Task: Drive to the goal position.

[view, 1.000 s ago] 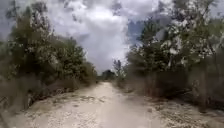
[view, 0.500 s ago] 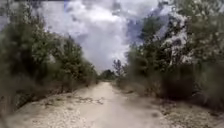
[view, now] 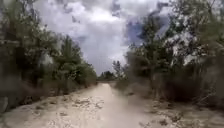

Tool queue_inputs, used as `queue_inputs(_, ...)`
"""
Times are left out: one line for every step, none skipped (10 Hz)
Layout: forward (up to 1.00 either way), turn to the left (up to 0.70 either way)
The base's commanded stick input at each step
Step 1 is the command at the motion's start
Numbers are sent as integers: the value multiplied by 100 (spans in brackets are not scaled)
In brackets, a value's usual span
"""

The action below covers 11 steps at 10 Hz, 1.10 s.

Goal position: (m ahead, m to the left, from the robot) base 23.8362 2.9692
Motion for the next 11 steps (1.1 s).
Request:
queue_inputs(50,0)
queue_inputs(50,0)
queue_inputs(50,0)
queue_inputs(50,0)
queue_inputs(50,0)
queue_inputs(50,0)
queue_inputs(50,0)
queue_inputs(50,7)
queue_inputs(50,13)
queue_inputs(50,19)
queue_inputs(50,24)
